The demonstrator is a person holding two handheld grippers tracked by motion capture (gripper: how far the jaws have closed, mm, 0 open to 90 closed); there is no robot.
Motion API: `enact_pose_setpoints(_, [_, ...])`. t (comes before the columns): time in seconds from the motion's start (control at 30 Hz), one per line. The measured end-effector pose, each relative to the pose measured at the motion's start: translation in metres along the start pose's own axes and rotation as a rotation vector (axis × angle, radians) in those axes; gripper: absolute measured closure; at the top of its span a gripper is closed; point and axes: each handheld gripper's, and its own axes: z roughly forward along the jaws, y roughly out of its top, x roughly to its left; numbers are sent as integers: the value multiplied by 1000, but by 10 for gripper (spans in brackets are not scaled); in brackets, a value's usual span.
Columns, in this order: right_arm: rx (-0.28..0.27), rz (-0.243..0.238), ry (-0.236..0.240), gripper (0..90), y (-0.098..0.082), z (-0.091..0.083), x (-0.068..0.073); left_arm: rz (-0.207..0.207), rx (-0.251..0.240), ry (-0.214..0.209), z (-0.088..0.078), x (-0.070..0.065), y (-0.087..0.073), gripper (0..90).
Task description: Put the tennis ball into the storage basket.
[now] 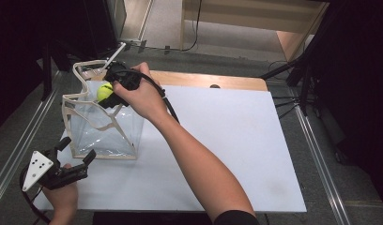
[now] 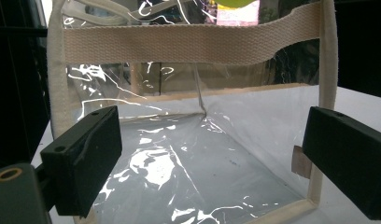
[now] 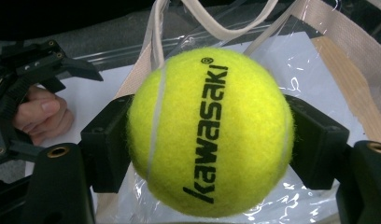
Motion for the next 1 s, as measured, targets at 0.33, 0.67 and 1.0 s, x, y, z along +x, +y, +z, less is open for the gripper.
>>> enact_pose_setpoints(0.33, [62, -21, 16, 237, -4, -4, 5, 6, 2, 1, 0, 0, 0, 54])
enact_pose_setpoints(0.67, [13, -1, 26, 171, -11, -12, 4, 9, 4, 1, 0, 0, 0, 54])
enact_pose_setpoints(1.0, [-57, -6, -35, 96, -16, -34, 6, 12, 10, 4, 1, -1, 0, 54])
